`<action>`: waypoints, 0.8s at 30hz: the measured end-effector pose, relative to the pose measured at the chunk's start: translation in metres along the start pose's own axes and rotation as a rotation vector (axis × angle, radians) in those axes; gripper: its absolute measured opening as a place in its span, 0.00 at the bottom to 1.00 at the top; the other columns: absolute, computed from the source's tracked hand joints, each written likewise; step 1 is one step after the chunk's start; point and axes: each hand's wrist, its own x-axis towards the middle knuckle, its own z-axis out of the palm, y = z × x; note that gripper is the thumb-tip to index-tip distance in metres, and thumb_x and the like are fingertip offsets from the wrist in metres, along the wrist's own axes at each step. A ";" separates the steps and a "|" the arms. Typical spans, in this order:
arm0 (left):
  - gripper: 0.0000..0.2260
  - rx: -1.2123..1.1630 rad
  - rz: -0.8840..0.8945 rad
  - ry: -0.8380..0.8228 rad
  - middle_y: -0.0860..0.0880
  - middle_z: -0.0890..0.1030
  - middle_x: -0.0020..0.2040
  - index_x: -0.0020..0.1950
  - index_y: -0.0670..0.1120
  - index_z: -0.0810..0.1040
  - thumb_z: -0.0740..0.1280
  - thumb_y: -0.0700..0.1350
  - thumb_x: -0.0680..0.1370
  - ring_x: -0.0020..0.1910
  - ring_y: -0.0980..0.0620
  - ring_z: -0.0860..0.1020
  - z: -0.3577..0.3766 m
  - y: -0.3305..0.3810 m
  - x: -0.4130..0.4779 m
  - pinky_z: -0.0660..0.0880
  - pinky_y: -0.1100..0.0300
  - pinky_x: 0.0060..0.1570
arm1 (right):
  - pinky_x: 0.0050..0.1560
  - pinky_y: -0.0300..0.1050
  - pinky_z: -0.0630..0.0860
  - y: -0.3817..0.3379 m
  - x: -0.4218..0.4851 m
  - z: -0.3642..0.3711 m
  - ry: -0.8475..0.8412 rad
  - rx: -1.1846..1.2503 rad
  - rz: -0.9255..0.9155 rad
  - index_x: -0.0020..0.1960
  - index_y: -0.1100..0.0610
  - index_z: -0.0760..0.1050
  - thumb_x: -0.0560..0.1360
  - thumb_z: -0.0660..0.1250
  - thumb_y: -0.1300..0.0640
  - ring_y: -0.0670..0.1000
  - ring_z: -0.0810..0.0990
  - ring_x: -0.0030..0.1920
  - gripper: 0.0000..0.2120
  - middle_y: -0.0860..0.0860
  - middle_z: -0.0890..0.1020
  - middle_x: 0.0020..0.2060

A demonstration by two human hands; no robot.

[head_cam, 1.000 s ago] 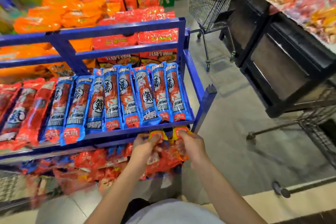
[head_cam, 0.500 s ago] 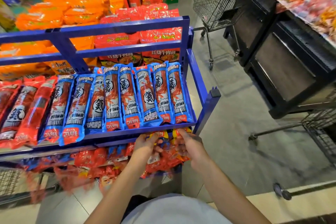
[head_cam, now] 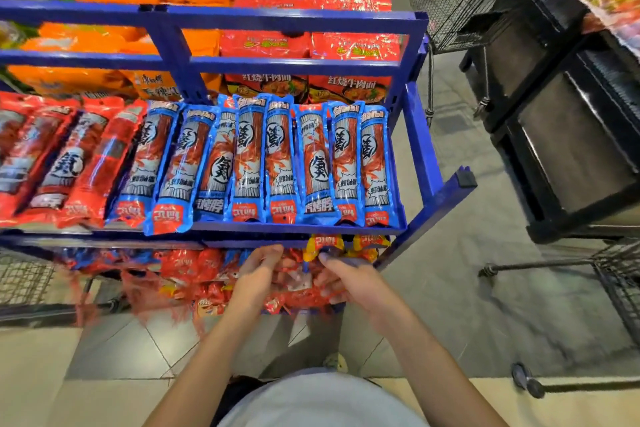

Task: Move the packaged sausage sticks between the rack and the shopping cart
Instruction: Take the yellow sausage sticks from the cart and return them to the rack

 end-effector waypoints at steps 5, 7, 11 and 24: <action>0.05 0.036 0.031 0.128 0.46 0.81 0.36 0.47 0.43 0.78 0.63 0.37 0.80 0.27 0.54 0.78 -0.076 -0.011 -0.013 0.74 0.64 0.25 | 0.37 0.43 0.77 -0.004 0.012 0.056 -0.159 -0.151 0.000 0.45 0.57 0.81 0.76 0.69 0.48 0.50 0.80 0.35 0.12 0.53 0.84 0.38; 0.05 0.061 0.025 0.207 0.44 0.81 0.38 0.47 0.41 0.77 0.62 0.37 0.80 0.27 0.54 0.79 -0.117 -0.021 -0.022 0.74 0.61 0.28 | 0.37 0.45 0.76 0.000 0.020 0.087 -0.193 -0.234 0.018 0.46 0.55 0.81 0.74 0.70 0.44 0.51 0.80 0.35 0.13 0.53 0.84 0.38; 0.07 0.005 -0.046 0.413 0.36 0.82 0.46 0.53 0.36 0.77 0.64 0.39 0.81 0.34 0.43 0.79 -0.203 -0.055 -0.054 0.75 0.57 0.31 | 0.29 0.39 0.74 0.013 0.031 0.159 -0.343 -0.378 0.053 0.43 0.55 0.78 0.77 0.68 0.51 0.47 0.78 0.28 0.09 0.51 0.81 0.34; 0.09 -0.349 -0.377 0.808 0.38 0.83 0.47 0.53 0.38 0.78 0.61 0.40 0.82 0.37 0.43 0.80 -0.417 -0.196 -0.181 0.74 0.57 0.37 | 0.21 0.34 0.63 0.088 -0.001 0.439 -0.715 -0.802 0.091 0.38 0.58 0.69 0.79 0.65 0.59 0.42 0.69 0.19 0.12 0.46 0.75 0.22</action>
